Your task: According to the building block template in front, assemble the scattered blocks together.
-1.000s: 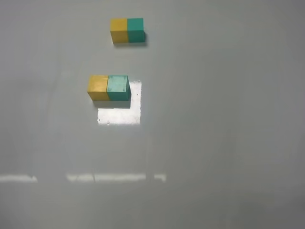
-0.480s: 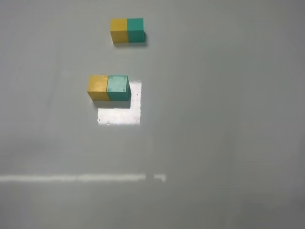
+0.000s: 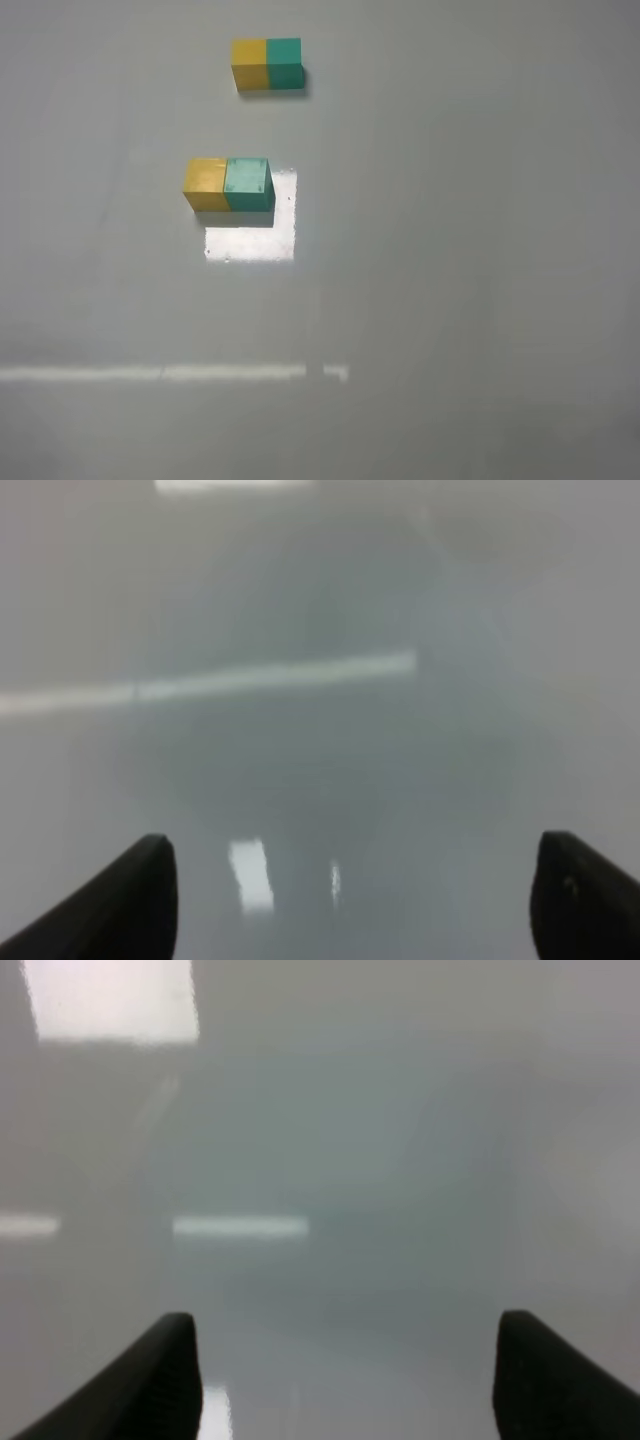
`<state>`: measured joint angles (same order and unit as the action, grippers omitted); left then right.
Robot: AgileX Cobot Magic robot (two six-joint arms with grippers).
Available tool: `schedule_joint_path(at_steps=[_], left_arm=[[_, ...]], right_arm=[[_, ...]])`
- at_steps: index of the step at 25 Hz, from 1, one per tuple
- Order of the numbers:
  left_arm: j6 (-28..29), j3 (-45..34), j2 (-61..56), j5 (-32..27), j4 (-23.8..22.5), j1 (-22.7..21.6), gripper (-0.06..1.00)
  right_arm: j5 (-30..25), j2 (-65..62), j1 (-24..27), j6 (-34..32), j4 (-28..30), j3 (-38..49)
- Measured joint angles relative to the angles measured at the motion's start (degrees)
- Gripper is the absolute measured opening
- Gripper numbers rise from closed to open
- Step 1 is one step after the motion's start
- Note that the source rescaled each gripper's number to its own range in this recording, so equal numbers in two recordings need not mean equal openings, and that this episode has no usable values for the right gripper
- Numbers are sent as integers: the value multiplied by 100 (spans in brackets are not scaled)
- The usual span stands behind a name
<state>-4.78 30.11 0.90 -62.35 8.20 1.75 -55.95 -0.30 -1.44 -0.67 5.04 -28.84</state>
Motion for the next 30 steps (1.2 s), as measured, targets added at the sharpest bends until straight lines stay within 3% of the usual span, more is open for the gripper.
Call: schedule_joint_path(at_steps=[30], left_arm=[[43, -132, -118, 173, 17, 0, 65]], right_arm=[[0, 0, 0, 0, 0, 0]])
